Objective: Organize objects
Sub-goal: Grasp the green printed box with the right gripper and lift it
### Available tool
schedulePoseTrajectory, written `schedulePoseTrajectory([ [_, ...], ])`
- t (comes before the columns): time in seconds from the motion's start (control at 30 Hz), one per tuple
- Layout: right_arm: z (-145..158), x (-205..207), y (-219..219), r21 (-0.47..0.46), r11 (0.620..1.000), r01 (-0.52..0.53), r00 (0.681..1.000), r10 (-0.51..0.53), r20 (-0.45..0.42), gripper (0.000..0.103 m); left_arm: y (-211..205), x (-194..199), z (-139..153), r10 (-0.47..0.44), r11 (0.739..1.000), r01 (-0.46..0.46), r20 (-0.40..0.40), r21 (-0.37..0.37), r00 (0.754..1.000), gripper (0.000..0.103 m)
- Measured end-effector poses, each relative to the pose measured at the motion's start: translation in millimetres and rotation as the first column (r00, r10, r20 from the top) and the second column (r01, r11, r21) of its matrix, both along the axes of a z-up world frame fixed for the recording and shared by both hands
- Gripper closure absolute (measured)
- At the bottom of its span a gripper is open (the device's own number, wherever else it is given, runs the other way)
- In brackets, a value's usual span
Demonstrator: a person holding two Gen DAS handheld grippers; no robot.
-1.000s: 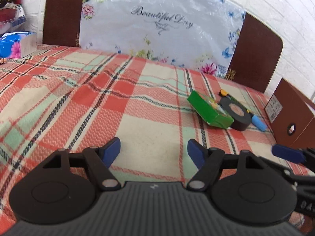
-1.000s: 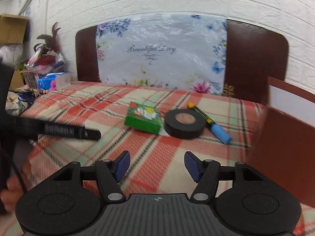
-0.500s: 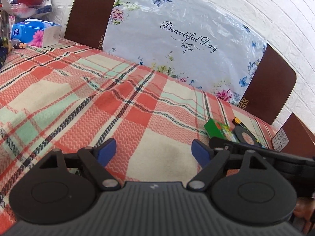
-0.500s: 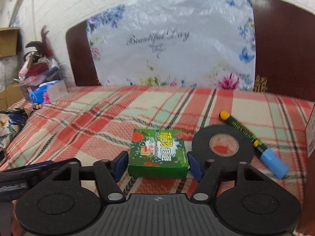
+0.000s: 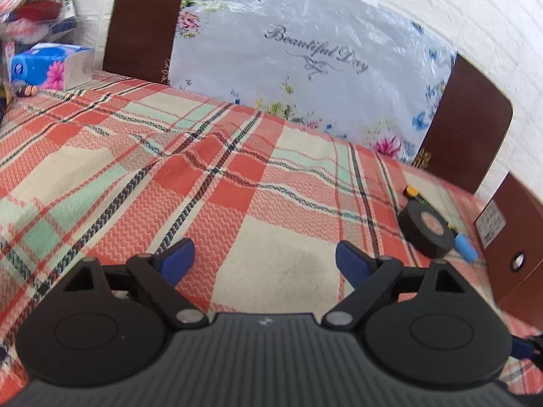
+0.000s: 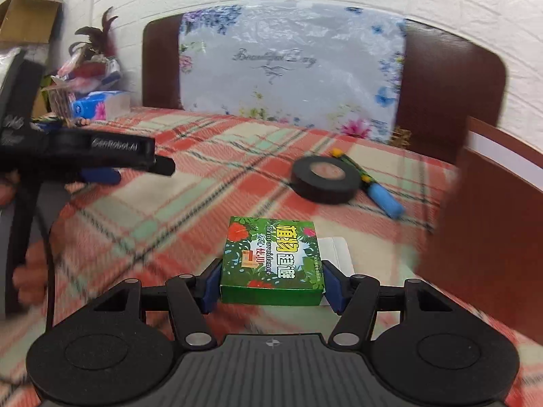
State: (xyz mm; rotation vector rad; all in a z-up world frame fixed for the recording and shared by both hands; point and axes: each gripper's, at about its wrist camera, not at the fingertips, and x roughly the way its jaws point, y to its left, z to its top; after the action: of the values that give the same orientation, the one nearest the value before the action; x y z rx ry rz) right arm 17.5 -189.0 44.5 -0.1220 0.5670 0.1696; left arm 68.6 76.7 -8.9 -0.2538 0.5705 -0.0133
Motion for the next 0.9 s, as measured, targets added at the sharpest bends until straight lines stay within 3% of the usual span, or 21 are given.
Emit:
schedulePoseTrajectory([
  [0.07, 0, -16, -10, -0.002, 0.999, 0.05, 0.999, -0.05, -0.007, 0.044, -10, 5, 6, -0.05, 0.999, 0.05, -0.03, 0.012, 0.998, 0.012],
  [0.2, 2, -43, -32, 0.042, 0.991, 0.124, 0.992, -0.125, 0.013, 0.038, -41, 3, 29, -0.217, 0.968, 0.208, -0.055, -0.138, 0.975, 0.013],
  [0.33, 6, -59, -45, 0.078, 0.981, 0.18, 0.98, -0.186, 0.066, 0.014, -93, -14, 44, -0.407, 0.909, 0.396, -0.061, -0.132, 0.912, 0.012],
  [0.43, 3, -55, -49, 0.081, 0.979, 0.186, 0.981, -0.189, 0.035, 0.01, -119, -24, 39, -0.497, 0.864, 0.479, -0.122, -0.152, 0.859, 0.012],
  [0.6, -7, -32, -45, 0.059, 0.984, 0.166, 0.985, -0.162, -0.062, 0.009, -140, -28, 18, -0.531, 0.847, 0.516, -0.275, -0.131, 0.802, 0.011],
  [0.7, -9, -27, -41, 0.05, 0.988, 0.145, 0.988, -0.143, -0.051, 0.013, -141, -35, 15, -0.533, 0.845, 0.52, -0.275, -0.126, 0.8, 0.012],
  [0.73, -9, -26, -40, 0.049, 0.99, 0.135, 0.99, -0.133, -0.047, 0.024, -142, -32, 15, -0.534, 0.844, 0.519, -0.28, -0.133, 0.798, 0.013],
  [0.8, -8, -26, -37, 0.048, 0.993, 0.107, 0.994, -0.106, -0.022, 0.032, -145, -31, 14, -0.536, 0.843, 0.524, -0.284, -0.125, 0.795, 0.015],
  [0.83, -7, -28, -35, 0.037, 0.995, 0.097, 0.995, -0.097, 0.002, 0.041, -147, -31, 15, -0.536, 0.842, 0.528, -0.287, -0.112, 0.794, 0.022],
  [0.9, -5, -33, -30, 0.014, 0.997, 0.073, 0.996, -0.073, 0.044, 0.042, -151, -27, 20, -0.55, 0.832, 0.544, -0.289, -0.111, 0.783, 0.036],
])
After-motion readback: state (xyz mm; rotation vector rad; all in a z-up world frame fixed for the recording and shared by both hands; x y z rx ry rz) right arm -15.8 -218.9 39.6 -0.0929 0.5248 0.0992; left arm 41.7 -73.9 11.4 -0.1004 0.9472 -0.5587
